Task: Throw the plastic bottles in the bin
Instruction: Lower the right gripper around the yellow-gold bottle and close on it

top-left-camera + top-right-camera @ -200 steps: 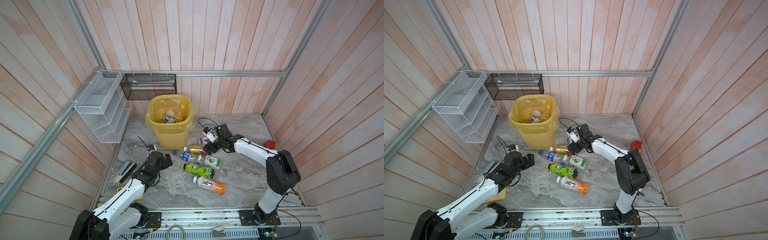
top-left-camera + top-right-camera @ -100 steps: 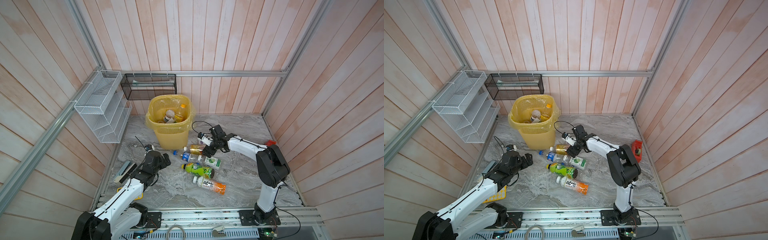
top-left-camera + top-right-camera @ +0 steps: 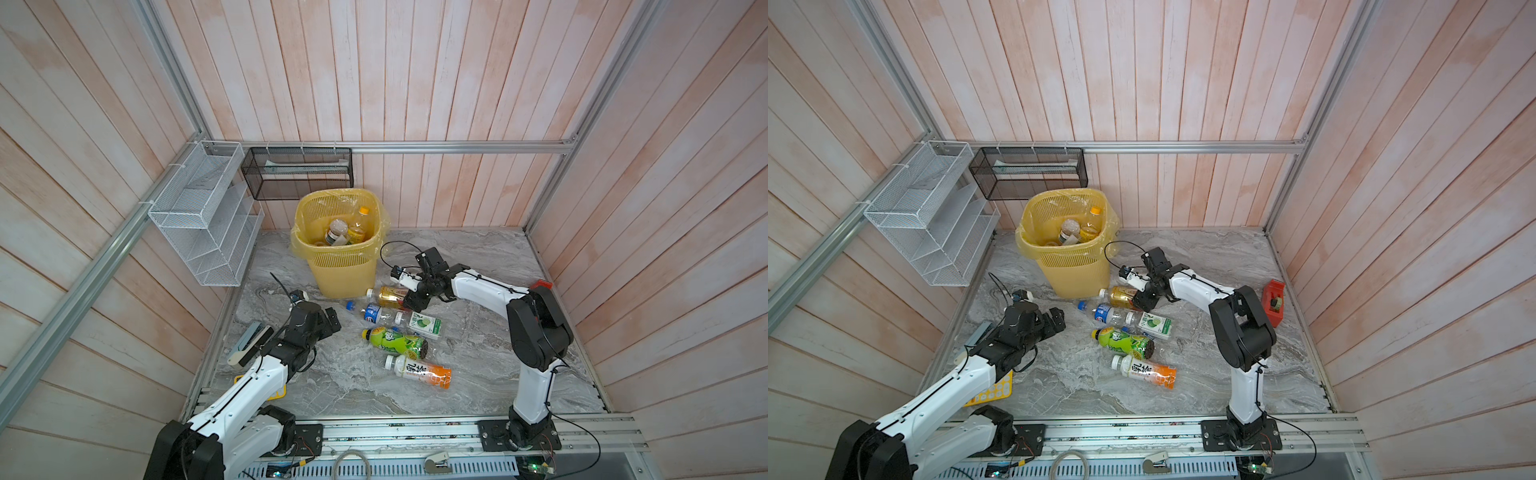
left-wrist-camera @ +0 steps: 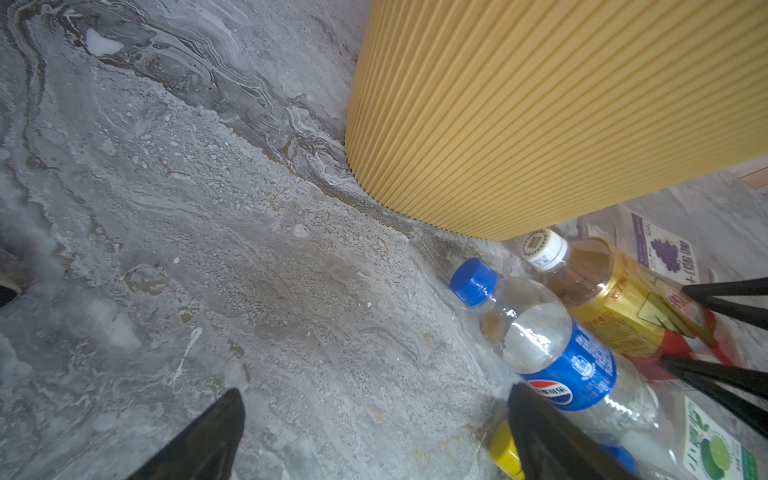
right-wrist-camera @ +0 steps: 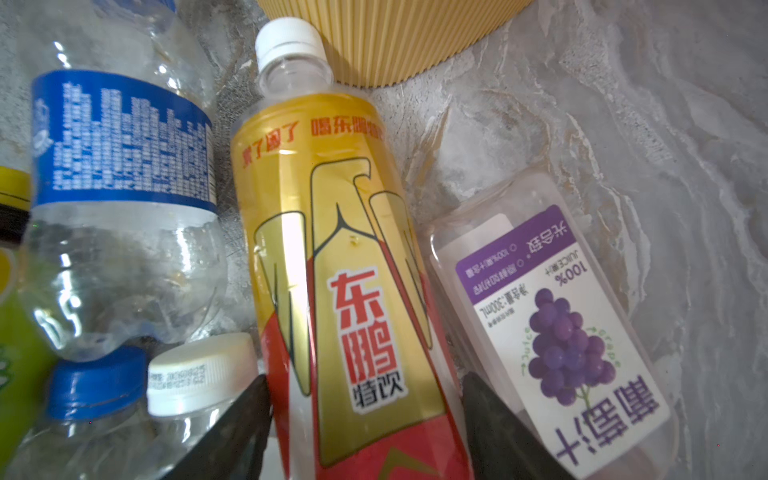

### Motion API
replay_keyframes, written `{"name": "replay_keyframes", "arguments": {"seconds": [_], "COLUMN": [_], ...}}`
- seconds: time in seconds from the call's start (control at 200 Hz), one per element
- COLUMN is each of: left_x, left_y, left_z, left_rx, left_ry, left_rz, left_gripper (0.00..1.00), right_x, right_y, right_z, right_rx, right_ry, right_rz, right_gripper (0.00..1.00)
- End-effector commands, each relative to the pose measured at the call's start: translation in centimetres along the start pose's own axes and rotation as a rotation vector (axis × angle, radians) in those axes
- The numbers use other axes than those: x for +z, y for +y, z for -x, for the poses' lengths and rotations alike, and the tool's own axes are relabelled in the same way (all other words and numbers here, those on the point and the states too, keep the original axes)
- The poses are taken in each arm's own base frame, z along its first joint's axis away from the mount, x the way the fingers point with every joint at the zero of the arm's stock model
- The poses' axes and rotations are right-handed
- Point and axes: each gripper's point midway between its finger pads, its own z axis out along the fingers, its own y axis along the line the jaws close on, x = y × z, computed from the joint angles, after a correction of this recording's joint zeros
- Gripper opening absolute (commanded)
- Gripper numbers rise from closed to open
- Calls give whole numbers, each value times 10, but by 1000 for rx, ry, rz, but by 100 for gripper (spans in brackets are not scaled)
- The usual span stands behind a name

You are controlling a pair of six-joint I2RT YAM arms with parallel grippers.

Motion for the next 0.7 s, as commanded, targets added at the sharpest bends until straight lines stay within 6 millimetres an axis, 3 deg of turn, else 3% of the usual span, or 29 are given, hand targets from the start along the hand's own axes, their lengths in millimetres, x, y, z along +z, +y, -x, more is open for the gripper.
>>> {"name": "replay_keyframes", "arguments": {"seconds": [0.0, 0.245, 0.47, 0.59, 0.61, 0.695], "left_x": [2, 1, 1, 2, 2, 2], "left_y": [4, 7, 7, 8, 9, 9], "left_z": [-7, -9, -9, -10, -11, -11], "left_rx": [3, -1, -3, -2, -2, -3], "left_ry": [24, 29, 25, 28, 29, 30], "left_rz": [5, 15, 15, 19, 20, 21], "left_gripper": [100, 100, 100, 100, 100, 100], "right_x": [13, 16, 7, -2, -1, -7], "right_y": [14, 18, 19, 15, 21, 19], "right_z": [-18, -30, -44, -44, -54, -60], "right_rx": [0, 10, 35, 50, 57, 67], "right_ry": [59, 97, 115, 109, 130, 135], "right_rz": [74, 90, 56, 32, 42, 19], "right_gripper": [73, 69, 53, 54, 54, 54]}}
